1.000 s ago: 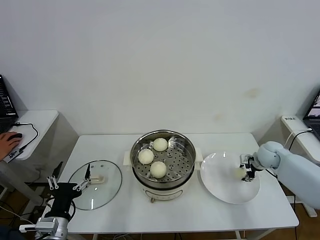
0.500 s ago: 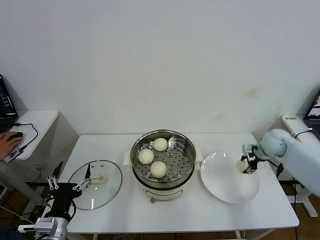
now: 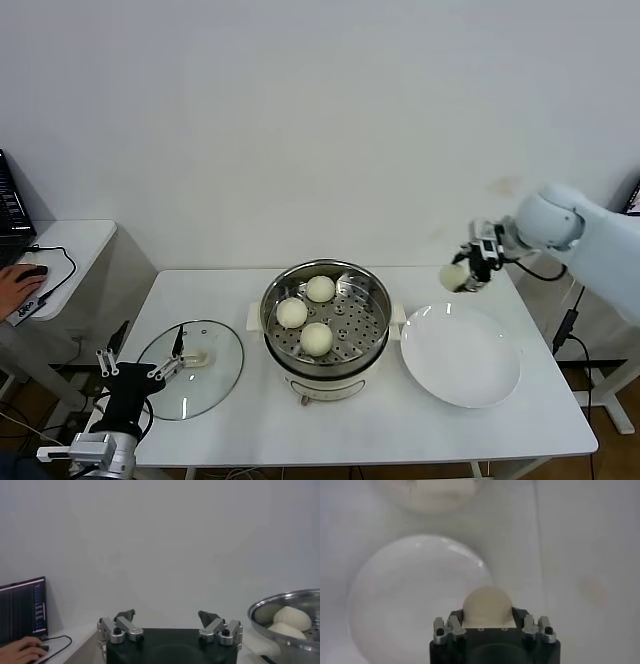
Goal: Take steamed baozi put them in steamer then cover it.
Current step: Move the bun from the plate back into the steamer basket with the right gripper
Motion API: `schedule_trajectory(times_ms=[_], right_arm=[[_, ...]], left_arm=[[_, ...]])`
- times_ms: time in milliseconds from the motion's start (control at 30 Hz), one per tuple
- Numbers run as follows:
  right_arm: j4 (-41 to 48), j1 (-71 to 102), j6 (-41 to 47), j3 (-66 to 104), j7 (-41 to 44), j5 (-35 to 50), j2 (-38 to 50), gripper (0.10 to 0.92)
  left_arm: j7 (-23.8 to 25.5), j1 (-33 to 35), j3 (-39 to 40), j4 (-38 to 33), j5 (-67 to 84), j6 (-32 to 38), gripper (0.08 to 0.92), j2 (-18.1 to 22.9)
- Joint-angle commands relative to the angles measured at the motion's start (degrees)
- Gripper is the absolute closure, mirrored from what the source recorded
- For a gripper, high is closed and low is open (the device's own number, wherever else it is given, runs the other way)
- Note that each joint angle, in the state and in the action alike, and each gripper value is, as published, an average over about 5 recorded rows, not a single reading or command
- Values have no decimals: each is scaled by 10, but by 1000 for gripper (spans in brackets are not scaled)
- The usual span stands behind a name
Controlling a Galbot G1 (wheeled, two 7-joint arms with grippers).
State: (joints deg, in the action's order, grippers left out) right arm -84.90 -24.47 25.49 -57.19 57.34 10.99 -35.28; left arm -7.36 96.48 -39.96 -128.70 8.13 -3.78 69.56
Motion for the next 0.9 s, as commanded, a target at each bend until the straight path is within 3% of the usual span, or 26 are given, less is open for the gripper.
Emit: schedule_trajectory(times_ms=[33, 367, 900], right_arm=[[-80, -117, 71, -82, -54, 123, -81, 402], [-79, -59, 134, -99, -132, 189, -168, 397], [-16, 18, 162, -122, -188, 151, -225, 397]], left_arm=[[0, -3, 1, 3, -1, -1, 177, 1], [0, -9, -1, 12, -5, -1, 177, 6], [0, -10, -10, 14, -4, 1, 177, 11]])
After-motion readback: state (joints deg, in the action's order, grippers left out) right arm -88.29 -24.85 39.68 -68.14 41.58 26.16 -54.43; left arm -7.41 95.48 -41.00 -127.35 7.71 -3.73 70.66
